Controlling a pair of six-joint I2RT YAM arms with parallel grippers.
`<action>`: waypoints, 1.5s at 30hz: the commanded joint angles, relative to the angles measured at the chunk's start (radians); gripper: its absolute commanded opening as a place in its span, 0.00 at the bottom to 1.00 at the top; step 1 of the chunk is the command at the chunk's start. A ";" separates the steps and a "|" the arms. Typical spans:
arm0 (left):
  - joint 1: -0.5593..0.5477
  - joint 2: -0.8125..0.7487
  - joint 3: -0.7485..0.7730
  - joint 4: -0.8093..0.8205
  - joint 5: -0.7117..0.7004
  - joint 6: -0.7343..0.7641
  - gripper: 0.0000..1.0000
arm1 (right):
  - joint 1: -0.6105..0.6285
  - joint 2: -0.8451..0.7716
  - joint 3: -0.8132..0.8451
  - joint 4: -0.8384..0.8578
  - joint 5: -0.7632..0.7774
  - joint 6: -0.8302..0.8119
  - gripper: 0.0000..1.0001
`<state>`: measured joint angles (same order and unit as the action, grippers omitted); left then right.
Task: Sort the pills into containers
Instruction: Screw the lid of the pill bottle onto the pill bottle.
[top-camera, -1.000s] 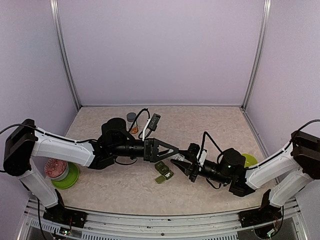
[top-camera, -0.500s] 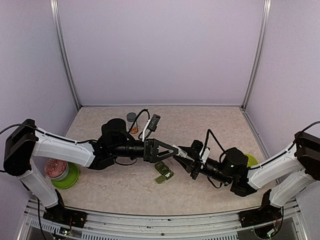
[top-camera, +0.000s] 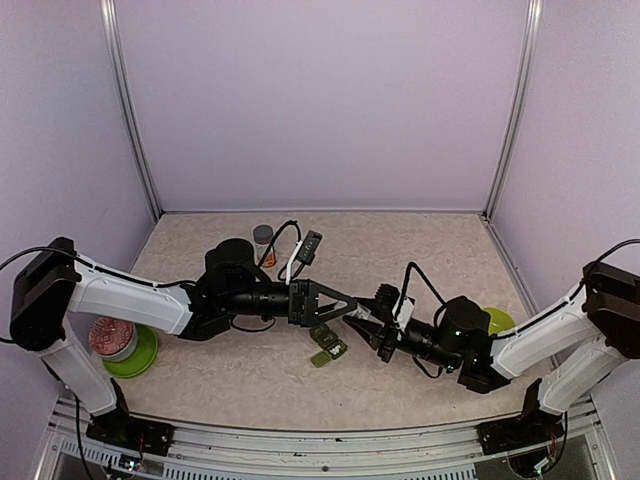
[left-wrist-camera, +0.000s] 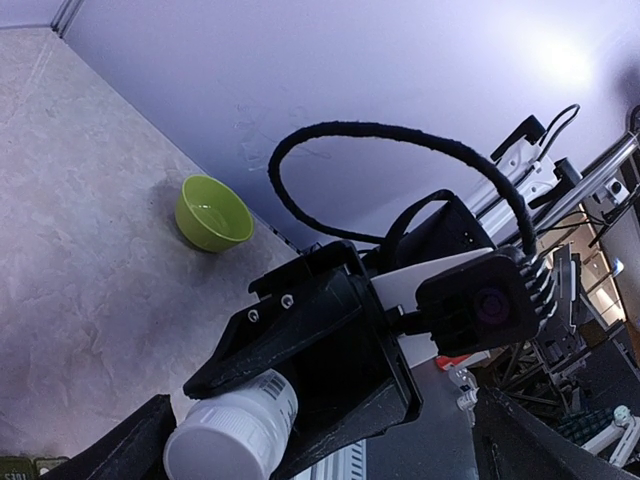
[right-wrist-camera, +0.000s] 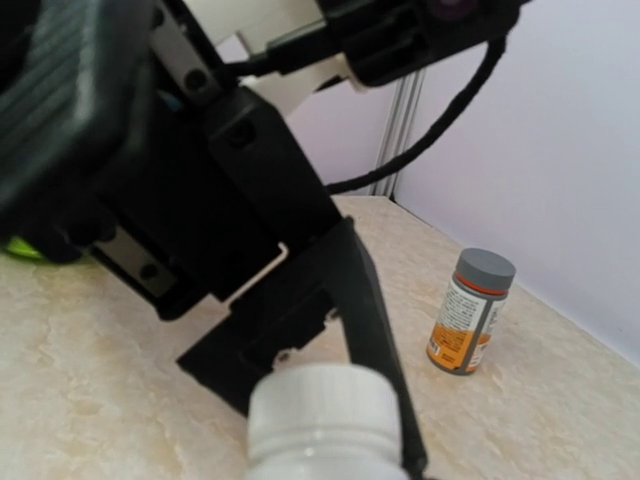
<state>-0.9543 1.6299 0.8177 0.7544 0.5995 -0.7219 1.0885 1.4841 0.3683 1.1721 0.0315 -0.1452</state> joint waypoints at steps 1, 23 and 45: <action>-0.003 -0.004 -0.006 0.046 0.022 0.005 0.99 | 0.013 0.029 0.030 -0.018 -0.018 0.009 0.00; 0.015 -0.014 0.003 0.004 0.021 -0.017 0.93 | 0.024 -0.014 0.024 -0.060 -0.024 -0.047 0.00; 0.065 -0.065 0.042 -0.214 0.077 0.014 0.77 | 0.032 -0.129 0.019 -0.197 0.030 -0.226 0.00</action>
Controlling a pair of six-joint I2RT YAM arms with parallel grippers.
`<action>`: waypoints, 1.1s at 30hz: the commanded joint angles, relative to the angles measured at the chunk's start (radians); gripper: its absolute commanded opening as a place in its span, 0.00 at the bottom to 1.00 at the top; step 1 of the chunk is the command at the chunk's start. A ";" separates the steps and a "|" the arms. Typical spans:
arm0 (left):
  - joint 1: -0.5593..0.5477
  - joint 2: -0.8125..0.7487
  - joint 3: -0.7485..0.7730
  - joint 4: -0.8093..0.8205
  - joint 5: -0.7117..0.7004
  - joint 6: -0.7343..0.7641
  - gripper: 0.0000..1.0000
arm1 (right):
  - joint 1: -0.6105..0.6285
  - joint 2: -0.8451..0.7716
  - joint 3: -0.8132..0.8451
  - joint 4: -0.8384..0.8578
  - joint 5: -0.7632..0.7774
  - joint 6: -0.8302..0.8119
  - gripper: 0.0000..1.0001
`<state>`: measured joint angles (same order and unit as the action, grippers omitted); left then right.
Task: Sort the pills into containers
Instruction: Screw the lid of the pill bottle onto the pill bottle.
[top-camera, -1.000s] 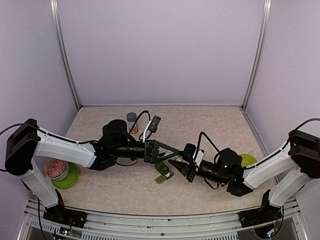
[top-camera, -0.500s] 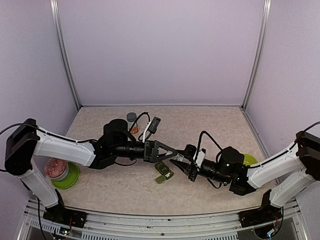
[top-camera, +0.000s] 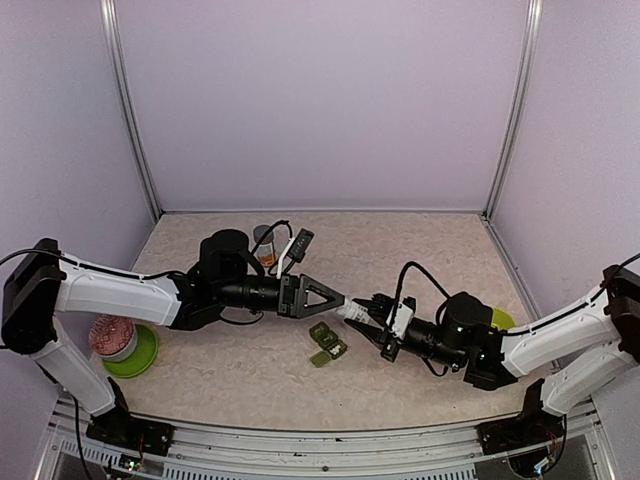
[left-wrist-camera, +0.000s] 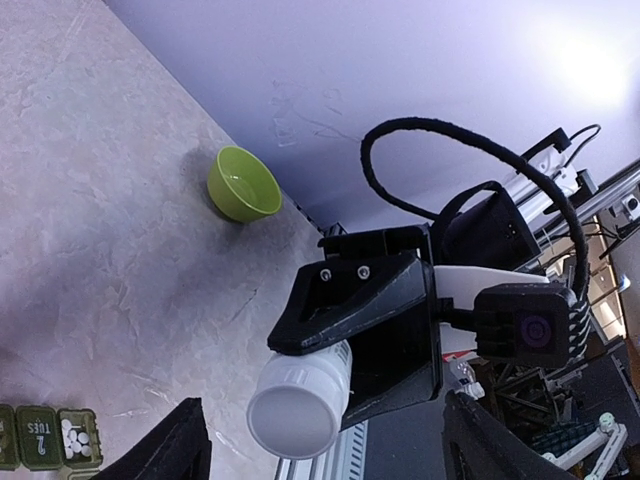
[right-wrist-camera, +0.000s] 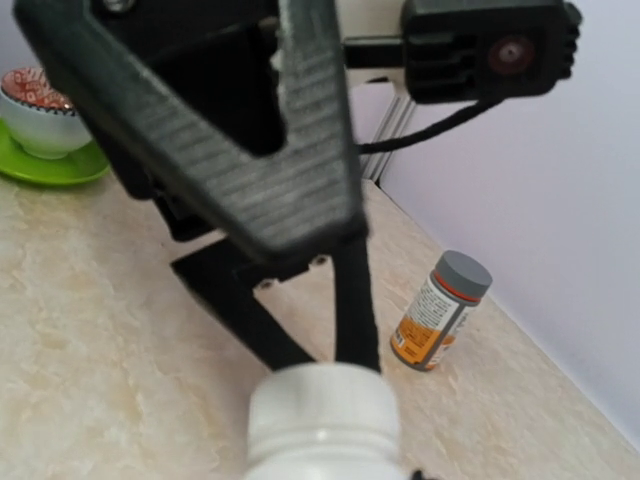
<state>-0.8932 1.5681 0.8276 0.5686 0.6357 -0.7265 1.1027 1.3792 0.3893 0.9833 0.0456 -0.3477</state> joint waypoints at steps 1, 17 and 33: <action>0.004 -0.005 0.033 -0.030 0.041 0.019 0.77 | 0.019 -0.026 -0.001 -0.010 0.016 -0.026 0.00; -0.005 0.027 0.033 -0.017 0.068 0.012 0.64 | 0.041 -0.005 -0.003 0.009 0.047 -0.034 0.00; -0.009 0.042 0.033 0.002 0.085 0.007 0.38 | 0.052 0.017 0.008 0.010 0.062 -0.033 0.00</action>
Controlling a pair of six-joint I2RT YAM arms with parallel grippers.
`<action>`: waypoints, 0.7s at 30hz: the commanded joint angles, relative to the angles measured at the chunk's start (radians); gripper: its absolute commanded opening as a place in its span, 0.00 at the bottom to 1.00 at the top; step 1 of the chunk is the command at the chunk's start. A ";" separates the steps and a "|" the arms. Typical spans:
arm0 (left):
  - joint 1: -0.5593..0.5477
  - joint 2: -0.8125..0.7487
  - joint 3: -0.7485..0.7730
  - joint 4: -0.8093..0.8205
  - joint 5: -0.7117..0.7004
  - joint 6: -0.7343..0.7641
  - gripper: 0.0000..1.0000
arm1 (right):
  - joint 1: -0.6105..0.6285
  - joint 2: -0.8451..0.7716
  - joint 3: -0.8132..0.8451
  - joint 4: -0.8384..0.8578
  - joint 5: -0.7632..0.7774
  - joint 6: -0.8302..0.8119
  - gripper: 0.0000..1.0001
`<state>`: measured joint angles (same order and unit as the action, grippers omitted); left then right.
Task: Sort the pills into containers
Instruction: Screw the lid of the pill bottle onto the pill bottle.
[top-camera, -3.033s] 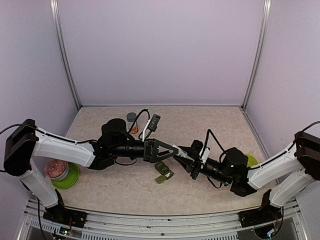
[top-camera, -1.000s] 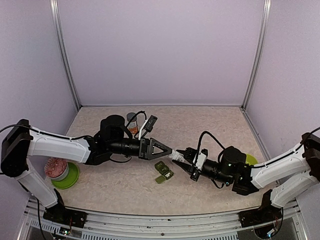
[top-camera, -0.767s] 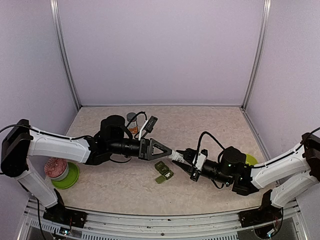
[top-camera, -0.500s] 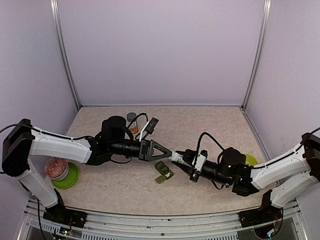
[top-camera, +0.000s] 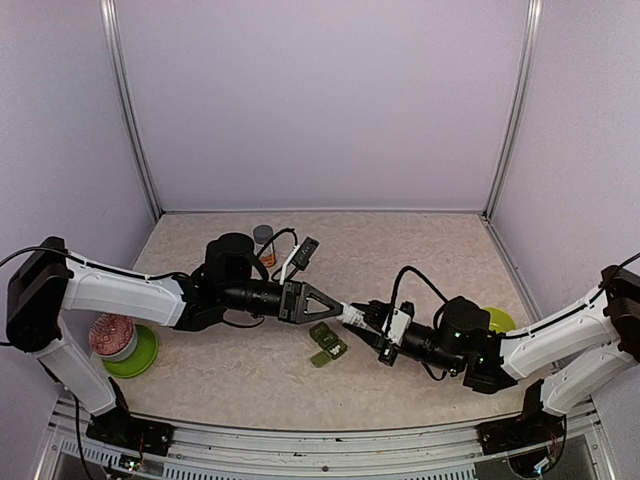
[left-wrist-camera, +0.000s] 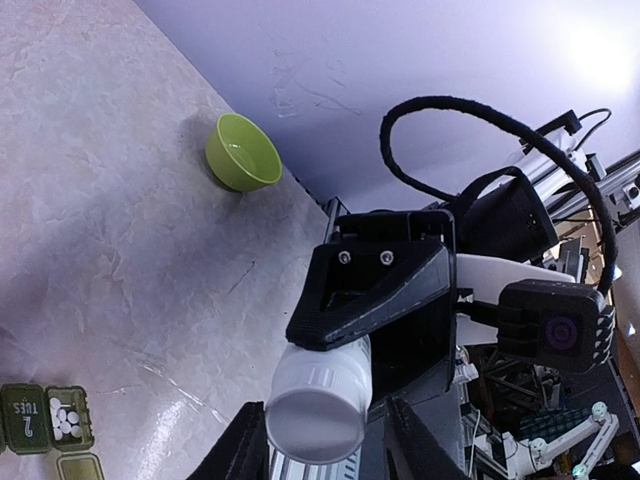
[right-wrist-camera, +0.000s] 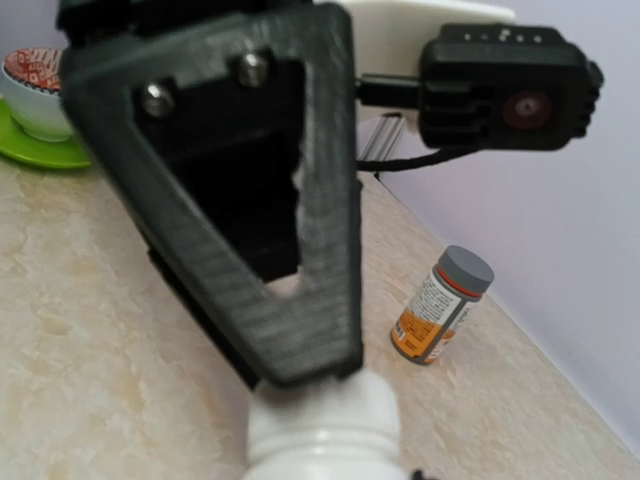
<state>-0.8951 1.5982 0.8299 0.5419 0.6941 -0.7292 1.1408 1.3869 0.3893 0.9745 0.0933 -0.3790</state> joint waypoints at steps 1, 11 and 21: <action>-0.008 0.014 0.030 0.029 0.028 0.010 0.37 | 0.014 0.010 0.007 0.021 0.016 -0.002 0.00; -0.011 0.025 0.035 0.035 0.035 0.014 0.26 | 0.016 0.018 0.012 0.024 0.016 0.007 0.00; -0.025 0.006 0.001 0.175 0.095 0.053 0.06 | 0.016 -0.015 -0.002 0.069 -0.021 0.169 0.00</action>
<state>-0.8894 1.6123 0.8288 0.5785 0.6941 -0.7136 1.1435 1.3899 0.3893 0.9901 0.1112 -0.3202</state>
